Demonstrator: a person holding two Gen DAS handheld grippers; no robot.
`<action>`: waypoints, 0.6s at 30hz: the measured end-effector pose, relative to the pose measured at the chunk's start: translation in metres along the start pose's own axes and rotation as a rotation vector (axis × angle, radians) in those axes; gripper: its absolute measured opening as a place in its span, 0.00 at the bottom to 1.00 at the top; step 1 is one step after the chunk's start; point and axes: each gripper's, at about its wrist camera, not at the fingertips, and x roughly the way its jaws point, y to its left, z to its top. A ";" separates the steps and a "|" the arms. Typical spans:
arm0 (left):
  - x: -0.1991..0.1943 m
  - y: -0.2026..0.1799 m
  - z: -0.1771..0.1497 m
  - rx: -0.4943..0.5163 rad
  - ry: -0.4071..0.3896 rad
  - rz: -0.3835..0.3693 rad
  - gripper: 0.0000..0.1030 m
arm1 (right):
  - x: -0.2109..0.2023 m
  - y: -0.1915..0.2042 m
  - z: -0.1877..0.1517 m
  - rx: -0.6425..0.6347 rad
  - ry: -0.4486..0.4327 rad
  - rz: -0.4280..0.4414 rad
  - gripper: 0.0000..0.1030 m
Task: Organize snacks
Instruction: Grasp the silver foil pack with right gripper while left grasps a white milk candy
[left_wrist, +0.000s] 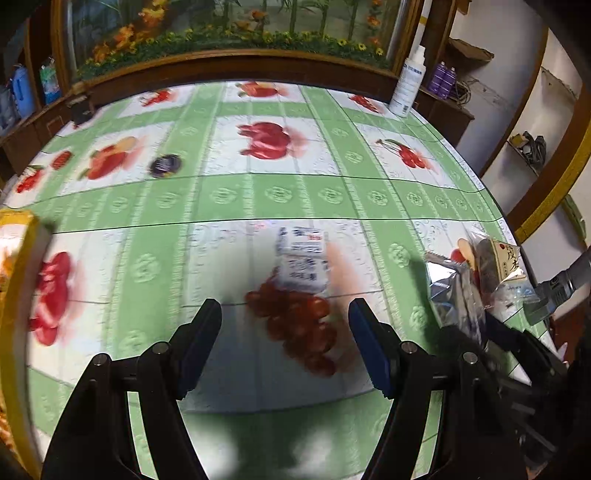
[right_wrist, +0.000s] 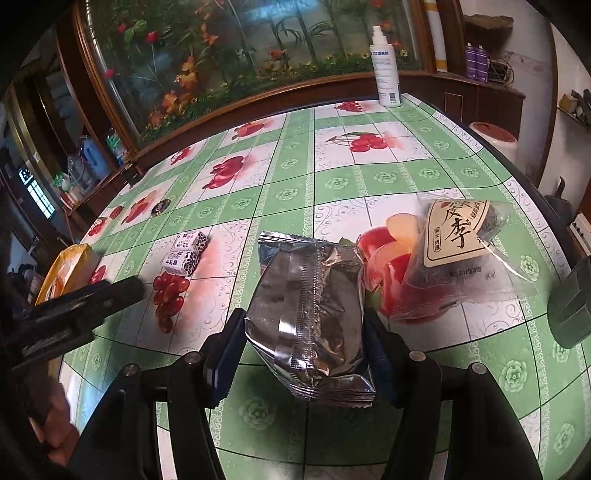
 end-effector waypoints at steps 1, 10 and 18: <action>0.006 -0.002 0.002 -0.004 0.006 -0.010 0.69 | 0.000 -0.001 0.000 0.006 -0.001 0.006 0.65; 0.009 -0.001 -0.002 0.022 -0.067 0.083 0.43 | 0.000 -0.006 0.002 0.052 -0.004 0.055 0.67; -0.009 0.035 -0.020 -0.071 -0.054 -0.006 0.00 | 0.003 0.005 0.001 -0.018 -0.008 -0.005 0.68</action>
